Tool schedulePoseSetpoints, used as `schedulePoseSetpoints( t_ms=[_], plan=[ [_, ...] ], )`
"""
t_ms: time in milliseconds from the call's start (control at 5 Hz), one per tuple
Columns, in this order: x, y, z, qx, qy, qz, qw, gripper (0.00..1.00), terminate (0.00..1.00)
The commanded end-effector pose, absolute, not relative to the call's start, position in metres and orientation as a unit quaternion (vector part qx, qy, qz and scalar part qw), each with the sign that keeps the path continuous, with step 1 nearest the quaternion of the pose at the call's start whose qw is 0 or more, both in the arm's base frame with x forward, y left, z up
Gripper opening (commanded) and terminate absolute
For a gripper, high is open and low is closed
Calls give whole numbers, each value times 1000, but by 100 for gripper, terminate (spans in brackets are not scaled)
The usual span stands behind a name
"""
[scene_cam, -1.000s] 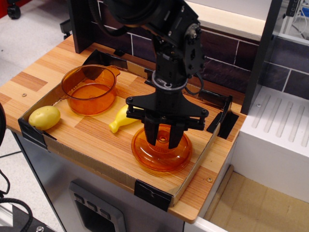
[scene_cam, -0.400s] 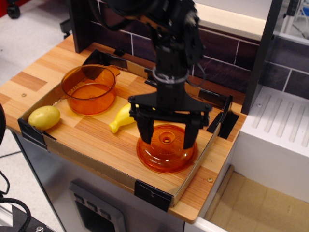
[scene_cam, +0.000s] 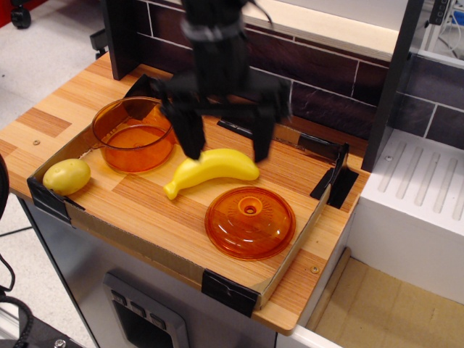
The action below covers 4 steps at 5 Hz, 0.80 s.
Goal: Take lid off pot
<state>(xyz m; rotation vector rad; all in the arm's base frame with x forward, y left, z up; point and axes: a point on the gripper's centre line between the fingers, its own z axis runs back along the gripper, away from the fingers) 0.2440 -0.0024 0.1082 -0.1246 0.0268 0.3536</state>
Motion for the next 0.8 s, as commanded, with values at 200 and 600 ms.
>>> schedulePoseSetpoints(
  t_ms=[200, 600],
  plan=[
    [252, 66, 162, -41, -61, 196, 978, 100, 0],
    [252, 66, 162, -41, -61, 196, 978, 100, 100]
  ],
)
